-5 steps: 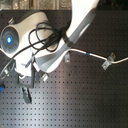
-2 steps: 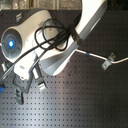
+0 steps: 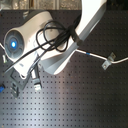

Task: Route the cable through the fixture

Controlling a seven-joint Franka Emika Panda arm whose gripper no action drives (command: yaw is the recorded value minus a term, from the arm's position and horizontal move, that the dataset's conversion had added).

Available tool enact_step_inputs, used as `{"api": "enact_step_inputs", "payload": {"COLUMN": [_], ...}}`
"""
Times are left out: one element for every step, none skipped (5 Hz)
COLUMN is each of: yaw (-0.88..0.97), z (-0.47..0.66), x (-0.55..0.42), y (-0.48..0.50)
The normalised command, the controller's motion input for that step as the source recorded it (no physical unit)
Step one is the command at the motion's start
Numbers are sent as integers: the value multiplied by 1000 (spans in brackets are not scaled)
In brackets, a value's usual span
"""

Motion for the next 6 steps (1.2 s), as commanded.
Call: {"api": "enact_step_inputs", "payload": {"yaw": [991,994,943,683,394,117], "z": [324,307,239,110,-8,142], "x": [0,-8,-55,-222,-163,-139], "y": [1,9,63,298,559,359]}}
